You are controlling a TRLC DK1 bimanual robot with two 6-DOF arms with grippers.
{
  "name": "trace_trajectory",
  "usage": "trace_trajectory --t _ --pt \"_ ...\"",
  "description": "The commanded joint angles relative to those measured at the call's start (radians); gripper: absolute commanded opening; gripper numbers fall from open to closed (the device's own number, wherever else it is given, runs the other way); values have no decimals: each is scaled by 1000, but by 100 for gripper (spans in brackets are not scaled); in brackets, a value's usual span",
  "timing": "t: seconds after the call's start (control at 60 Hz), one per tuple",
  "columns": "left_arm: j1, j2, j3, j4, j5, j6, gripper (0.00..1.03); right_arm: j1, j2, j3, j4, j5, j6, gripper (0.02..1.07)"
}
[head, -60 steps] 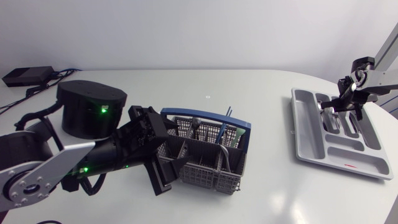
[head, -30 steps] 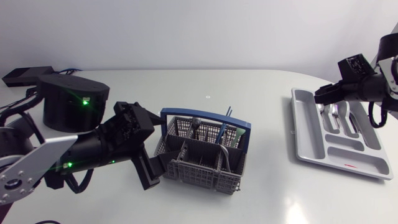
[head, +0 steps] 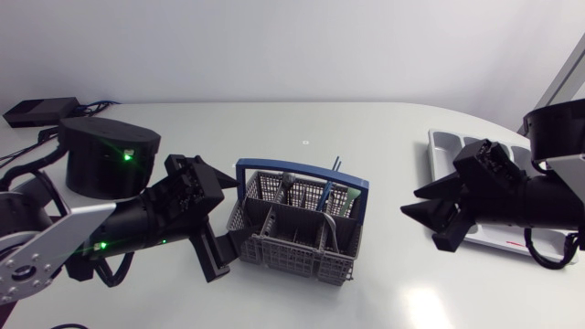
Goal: Sort the cutlery from the basket into the organizer compartments.
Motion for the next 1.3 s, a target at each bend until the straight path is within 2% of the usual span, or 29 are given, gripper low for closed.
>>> trace_trajectory --t 0.0,0.217,0.517,1.017,1.25,1.283 --pt "-1 7 -38 -2 1 29 95 53 -10 -41 -21 -14 -3 61" --pt "0 19 -60 10 1 46 95 190 10 -53 2 -13 51 61" --pt "26 25 -90 45 1 70 95 248 202 -11 155 33 88 60" --pt "121 102 -112 142 1 116 95 299 564 295 229 112 106 60" --pt "115 119 -104 156 1 115 95 299 517 267 242 110 97 61" --pt "112 119 -104 156 1 113 95 299 486 244 253 110 97 65"
